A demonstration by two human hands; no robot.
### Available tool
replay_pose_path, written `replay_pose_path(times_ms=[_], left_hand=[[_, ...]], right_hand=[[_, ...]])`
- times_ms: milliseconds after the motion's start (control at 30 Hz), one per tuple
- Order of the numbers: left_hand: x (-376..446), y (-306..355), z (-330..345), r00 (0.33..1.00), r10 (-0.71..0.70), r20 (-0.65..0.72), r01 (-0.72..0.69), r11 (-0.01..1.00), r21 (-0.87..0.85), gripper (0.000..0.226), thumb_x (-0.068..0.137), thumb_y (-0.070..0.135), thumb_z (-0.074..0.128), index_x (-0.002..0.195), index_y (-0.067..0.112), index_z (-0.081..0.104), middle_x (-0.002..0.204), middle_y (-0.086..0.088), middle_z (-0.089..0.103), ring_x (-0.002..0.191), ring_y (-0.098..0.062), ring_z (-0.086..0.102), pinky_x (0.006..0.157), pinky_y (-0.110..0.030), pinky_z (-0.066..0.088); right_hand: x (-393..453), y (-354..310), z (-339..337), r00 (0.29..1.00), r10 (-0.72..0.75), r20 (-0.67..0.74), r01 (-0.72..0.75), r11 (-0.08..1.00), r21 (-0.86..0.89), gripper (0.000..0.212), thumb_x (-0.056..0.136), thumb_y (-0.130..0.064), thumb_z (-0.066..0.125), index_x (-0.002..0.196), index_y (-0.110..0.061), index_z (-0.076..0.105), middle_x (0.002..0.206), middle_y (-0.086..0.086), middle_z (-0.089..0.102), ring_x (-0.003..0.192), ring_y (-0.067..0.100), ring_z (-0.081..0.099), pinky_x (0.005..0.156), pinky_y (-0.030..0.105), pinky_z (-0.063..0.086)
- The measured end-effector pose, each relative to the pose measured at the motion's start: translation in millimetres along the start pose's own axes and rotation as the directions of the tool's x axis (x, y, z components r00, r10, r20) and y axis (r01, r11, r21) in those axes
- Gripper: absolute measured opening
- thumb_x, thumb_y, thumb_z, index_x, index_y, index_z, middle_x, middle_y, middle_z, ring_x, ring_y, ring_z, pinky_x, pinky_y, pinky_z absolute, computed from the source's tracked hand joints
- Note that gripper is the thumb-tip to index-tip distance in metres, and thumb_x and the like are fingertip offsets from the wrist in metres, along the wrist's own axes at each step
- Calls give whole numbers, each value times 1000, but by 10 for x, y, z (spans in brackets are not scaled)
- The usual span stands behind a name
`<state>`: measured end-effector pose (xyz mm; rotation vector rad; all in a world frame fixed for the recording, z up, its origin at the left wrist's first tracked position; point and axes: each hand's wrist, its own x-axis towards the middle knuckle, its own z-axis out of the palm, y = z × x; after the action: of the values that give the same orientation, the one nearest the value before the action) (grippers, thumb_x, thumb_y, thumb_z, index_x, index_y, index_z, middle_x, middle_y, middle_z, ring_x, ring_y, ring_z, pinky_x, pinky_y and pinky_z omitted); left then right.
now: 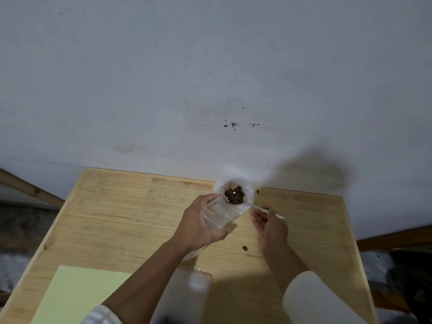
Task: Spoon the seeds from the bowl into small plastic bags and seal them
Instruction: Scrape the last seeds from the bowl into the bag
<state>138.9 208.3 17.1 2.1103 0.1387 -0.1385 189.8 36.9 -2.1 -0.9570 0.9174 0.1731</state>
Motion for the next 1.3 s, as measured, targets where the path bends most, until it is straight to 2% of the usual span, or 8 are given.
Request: replay_pose_path(times_ms=[433, 500, 600, 700, 800, 1000, 1167, 1300], left_hand=[[55, 15, 35, 993, -105, -61, 102, 993, -54, 91, 55, 41, 86, 133, 26, 43, 127, 10, 48, 108, -3, 45, 77, -5, 31], [51, 7, 41, 993, -108, -54, 105, 993, -59, 95, 51, 46, 86, 133, 27, 42, 129, 10, 49, 110, -3, 45, 79, -7, 32], [52, 13, 56, 993, -109, -54, 106, 993, -60, 98, 47, 53, 84, 132, 31, 41, 130, 10, 49, 112, -4, 44, 81, -10, 33], [43, 38, 50, 992, -109, -58, 105, 992, -71, 94, 50, 46, 86, 131, 29, 42, 126, 11, 49, 109, -4, 46, 79, -9, 34], [26, 35, 28, 995, -80, -52, 77, 995, -67, 94, 50, 47, 86, 131, 28, 42, 124, 14, 48, 107, -1, 47, 74, -2, 32], [-17, 50, 1, 1000, -5, -10, 5, 1000, -6, 86, 53, 45, 86, 126, 38, 43, 121, 18, 48, 105, 0, 49, 75, -2, 35], [-55, 96, 10, 998, 62, 9, -62, 998, 21, 79, 51, 54, 80, 118, 48, 40, 119, 27, 47, 110, 8, 48, 84, -3, 39], [-67, 4, 24, 999, 41, -21, -40, 999, 28, 80, 52, 51, 82, 122, 40, 44, 123, 20, 49, 110, 11, 46, 85, 2, 33]], right_hand=[[-374, -551, 25, 958, -261, 116, 284, 916, -283, 25, 96, -12, 41, 79, -9, 59, 61, 8, 57, 41, 11, 52, 35, 19, 40], [-504, -582, 73, 929, -308, 206, 366, 852, -374, 25, 94, -11, 40, 81, -8, 62, 61, 8, 57, 46, 14, 51, 36, 21, 39], [-694, -539, 142, 815, -442, 376, 580, 632, -515, 26, 95, -10, 41, 83, -10, 64, 59, 5, 59, 47, 11, 55, 38, 22, 43], [-747, -500, 161, 744, -565, 357, 660, 534, -529, 28, 95, -11, 40, 80, -12, 63, 56, 1, 59, 40, 5, 52, 39, 21, 44], [-591, -474, 95, 804, -575, 153, 541, 601, -589, 31, 94, -12, 35, 85, -5, 63, 56, 4, 59, 36, 11, 49, 38, 18, 41], [-334, -174, 9, 926, -378, 17, 285, 667, -688, 29, 95, -10, 31, 89, -3, 58, 65, 7, 63, 47, 17, 56, 45, 22, 42], [-96, -24, 79, 975, -98, -199, 27, 943, -332, 23, 95, -6, 41, 81, -2, 59, 64, 10, 62, 53, 18, 59, 45, 24, 51], [2, 22, 100, 985, 56, -161, -54, 998, 17, 16, 94, -5, 45, 91, 4, 58, 73, 17, 63, 63, 20, 63, 42, 19, 53]])
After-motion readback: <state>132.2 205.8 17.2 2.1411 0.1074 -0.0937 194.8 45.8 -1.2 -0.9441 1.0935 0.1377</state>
